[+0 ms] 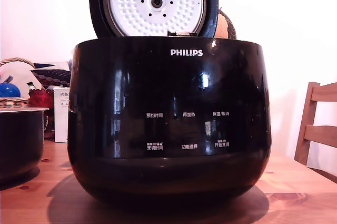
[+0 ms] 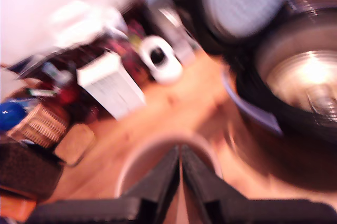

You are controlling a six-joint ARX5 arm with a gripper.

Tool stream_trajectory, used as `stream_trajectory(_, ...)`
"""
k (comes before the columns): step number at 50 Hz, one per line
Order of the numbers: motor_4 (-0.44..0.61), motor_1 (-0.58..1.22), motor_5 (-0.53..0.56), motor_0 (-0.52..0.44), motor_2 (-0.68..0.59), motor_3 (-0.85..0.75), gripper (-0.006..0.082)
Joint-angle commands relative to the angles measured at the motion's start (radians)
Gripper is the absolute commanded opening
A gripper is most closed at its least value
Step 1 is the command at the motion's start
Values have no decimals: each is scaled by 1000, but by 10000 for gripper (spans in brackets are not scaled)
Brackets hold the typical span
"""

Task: Pick up the metallic pot next to the rice cooker

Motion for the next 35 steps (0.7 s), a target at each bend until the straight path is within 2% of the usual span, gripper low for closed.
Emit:
stream_trajectory(1, 5, 47, 68, 6, -6, -52, -23)
stream_trajectory(7, 4, 89, 132, 6, -5, -160, -22)
stream_trajectory(14, 28, 150, 127, 12, -6, -250, -10)
stream_trajectory(21, 117, 148, 126, 49, -6, -185, -9)
stream_trajectory(35, 185, 44, 174, 157, -16, -163, -9)
